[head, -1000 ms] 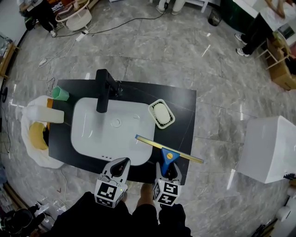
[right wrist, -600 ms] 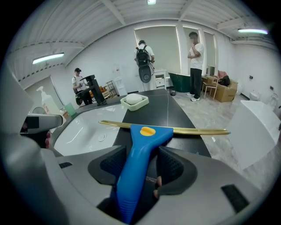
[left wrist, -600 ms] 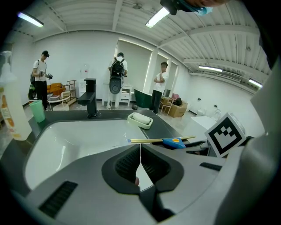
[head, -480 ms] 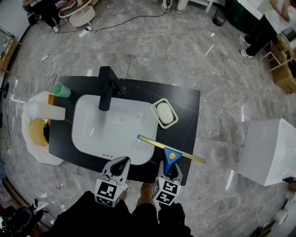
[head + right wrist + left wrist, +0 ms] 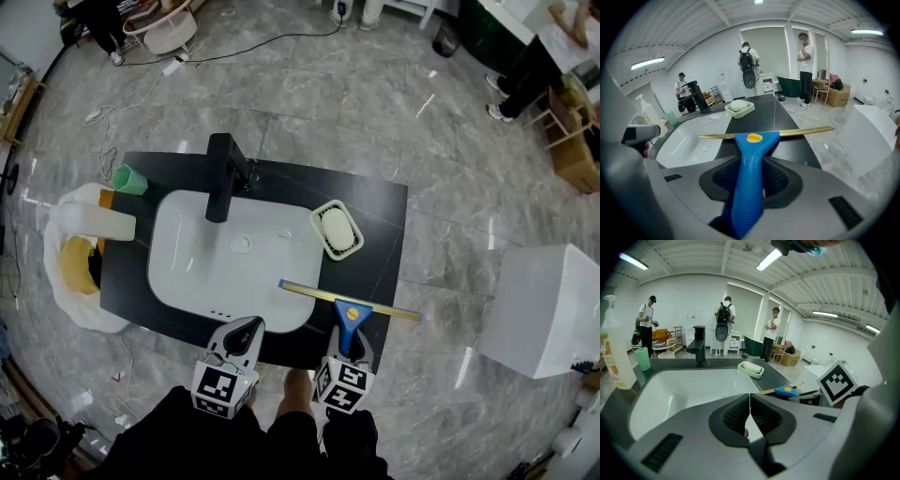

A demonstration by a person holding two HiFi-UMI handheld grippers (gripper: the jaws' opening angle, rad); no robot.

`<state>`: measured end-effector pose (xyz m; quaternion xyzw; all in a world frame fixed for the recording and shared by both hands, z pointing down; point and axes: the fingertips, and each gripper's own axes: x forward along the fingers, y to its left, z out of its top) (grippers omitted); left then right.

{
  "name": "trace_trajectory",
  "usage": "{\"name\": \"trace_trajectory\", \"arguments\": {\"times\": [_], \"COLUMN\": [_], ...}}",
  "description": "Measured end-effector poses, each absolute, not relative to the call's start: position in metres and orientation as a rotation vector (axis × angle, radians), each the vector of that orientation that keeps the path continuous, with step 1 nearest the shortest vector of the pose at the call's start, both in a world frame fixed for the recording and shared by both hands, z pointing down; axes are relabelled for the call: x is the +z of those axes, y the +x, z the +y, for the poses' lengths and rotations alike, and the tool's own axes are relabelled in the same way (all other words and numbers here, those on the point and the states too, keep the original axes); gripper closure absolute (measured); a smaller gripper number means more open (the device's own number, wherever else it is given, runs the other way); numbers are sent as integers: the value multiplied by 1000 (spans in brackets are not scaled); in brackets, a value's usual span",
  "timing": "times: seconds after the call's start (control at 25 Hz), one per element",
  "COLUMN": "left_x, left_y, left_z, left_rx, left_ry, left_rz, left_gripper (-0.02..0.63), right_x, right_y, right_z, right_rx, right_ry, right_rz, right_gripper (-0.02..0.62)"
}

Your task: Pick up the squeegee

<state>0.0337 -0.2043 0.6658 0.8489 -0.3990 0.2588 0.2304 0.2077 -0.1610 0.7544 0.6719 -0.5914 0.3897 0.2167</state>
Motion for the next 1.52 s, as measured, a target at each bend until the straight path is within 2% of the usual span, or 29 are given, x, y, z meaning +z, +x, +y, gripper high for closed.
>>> {"name": "trace_trajectory", "arguments": {"times": [0.64, 1.52], "left_x": [633, 510], "left_y": [24, -11], "left_z": [-201, -173], "left_rx": [662, 460], "left_ry": [2367, 2534], "left_rz": [-1132, -1257], "left_gripper": [581, 581], "right_x": [724, 572], "right_y": [203, 183], "right_z": [-160, -143], "right_rx": [1075, 808], "right_ry": [1856, 2002], "right_rz": [-1689, -1862], "right_gripper": [448, 449]}}
